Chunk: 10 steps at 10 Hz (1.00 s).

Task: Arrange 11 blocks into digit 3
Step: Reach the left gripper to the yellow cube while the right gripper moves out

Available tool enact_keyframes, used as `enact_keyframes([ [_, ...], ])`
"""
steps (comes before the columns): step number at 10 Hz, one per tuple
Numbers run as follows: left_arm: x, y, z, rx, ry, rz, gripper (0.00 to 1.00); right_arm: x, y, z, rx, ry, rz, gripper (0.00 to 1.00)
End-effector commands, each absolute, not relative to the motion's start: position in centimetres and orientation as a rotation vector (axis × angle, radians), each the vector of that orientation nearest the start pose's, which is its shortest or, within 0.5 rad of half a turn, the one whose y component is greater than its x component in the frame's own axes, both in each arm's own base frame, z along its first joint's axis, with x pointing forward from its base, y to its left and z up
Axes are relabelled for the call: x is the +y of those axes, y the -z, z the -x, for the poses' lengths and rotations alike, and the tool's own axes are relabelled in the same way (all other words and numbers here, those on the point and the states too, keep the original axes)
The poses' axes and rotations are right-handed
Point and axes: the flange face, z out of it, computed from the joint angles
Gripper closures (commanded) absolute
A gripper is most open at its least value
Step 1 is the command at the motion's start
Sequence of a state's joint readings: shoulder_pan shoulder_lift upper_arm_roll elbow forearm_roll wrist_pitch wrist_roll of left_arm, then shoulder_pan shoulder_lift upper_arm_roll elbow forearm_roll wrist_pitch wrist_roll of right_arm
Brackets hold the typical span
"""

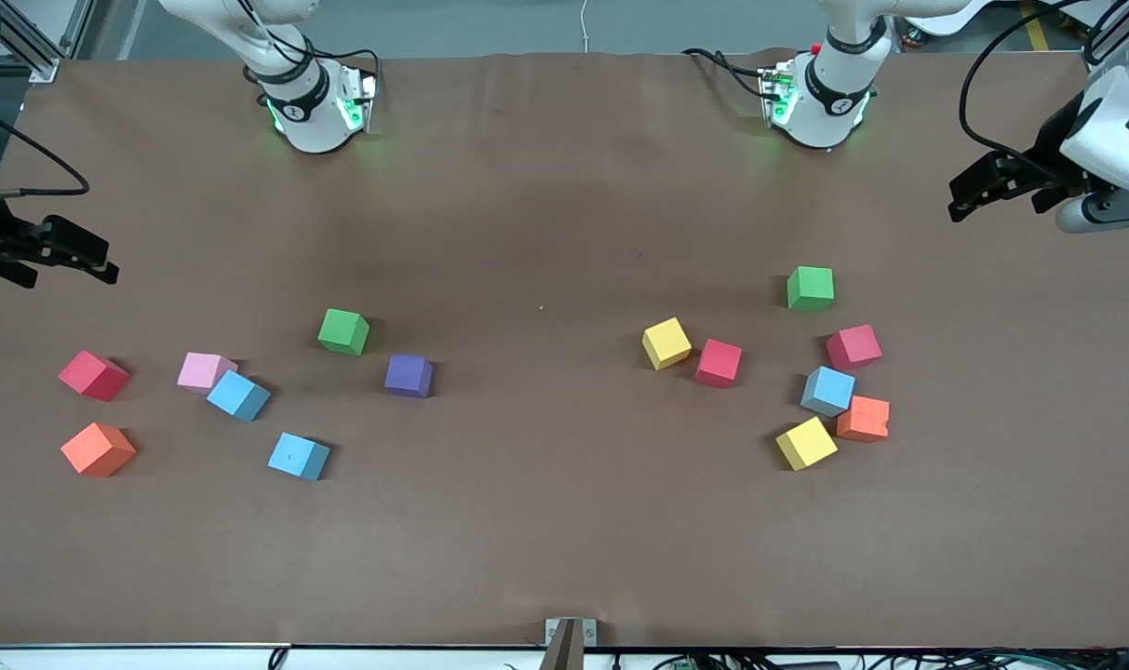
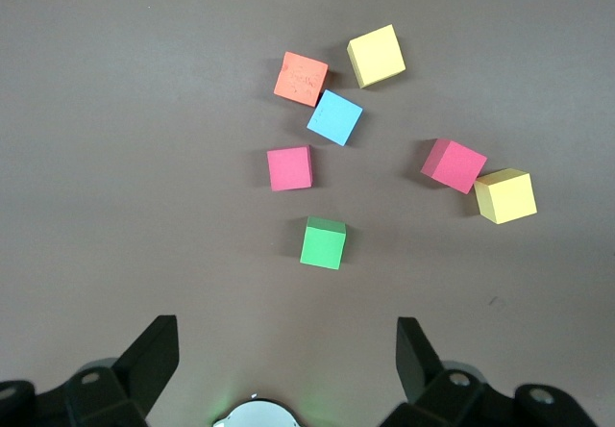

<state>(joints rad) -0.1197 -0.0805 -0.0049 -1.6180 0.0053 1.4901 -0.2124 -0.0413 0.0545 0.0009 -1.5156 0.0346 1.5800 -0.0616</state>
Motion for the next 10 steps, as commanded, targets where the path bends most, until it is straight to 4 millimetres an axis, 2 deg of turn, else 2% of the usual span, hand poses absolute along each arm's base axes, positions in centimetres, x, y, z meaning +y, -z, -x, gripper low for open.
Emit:
enact_keyframes([
  [1, -7.7, -64.6, -51.6, -0.026, -0.067, 3.127, 0.00, -1.7, -62.3, -56.6, -0.014, 0.013, 3.125, 0.00],
  [2, -7.4, -64.1, -51.9, -0.013, -0.079, 3.128, 0.00, -1.8, -62.3, -56.6, -0.014, 0.013, 3.126, 0.00],
  [3, -6.9, -60.7, -53.6, -0.029, -0.196, 3.118, 0.00, -1.8, -62.3, -56.6, -0.014, 0.011, 3.126, 0.00],
  [4, -7.6, -59.2, -54.1, -0.015, -0.219, 3.104, 0.00, -1.8, -62.2, -56.6, -0.012, 0.006, 3.126, 0.00],
  [5, -9.1, -57.1, -55.6, -0.015, -0.256, 3.140, 0.00, -1.7, -62.1, -56.5, -0.007, 0.001, 3.125, 0.00],
  [6, -11.3, -54.1, -56.7, -0.049, -0.350, 3.195, 0.00, -1.7, -62.1, -56.5, -0.005, -0.009, 3.126, 0.00],
  [7, -15.3, -51.3, -57.2, -0.033, -0.382, 3.182, 0.00, -1.6, -62.0, -56.4, -0.007, -0.013, 3.124, 0.00],
  [8, -18.0, -48.6, -57.8, -0.140, -0.386, 3.160, 0.00, -1.6, -61.7, -56.5, -0.005, -0.028, 3.124, 0.00],
  [9, -21.1, -45.9, -58.0, -0.208, -0.399, 3.139, 0.00, -1.0, -60.7, -56.8, -0.016, -0.056, 3.121, 0.00],
  [10, -23.4, -44.1, -57.9, -0.253, -0.403, 3.121, 0.00, 0.2, -59.3, -57.4, -0.042, -0.093, 3.120, 0.00],
])
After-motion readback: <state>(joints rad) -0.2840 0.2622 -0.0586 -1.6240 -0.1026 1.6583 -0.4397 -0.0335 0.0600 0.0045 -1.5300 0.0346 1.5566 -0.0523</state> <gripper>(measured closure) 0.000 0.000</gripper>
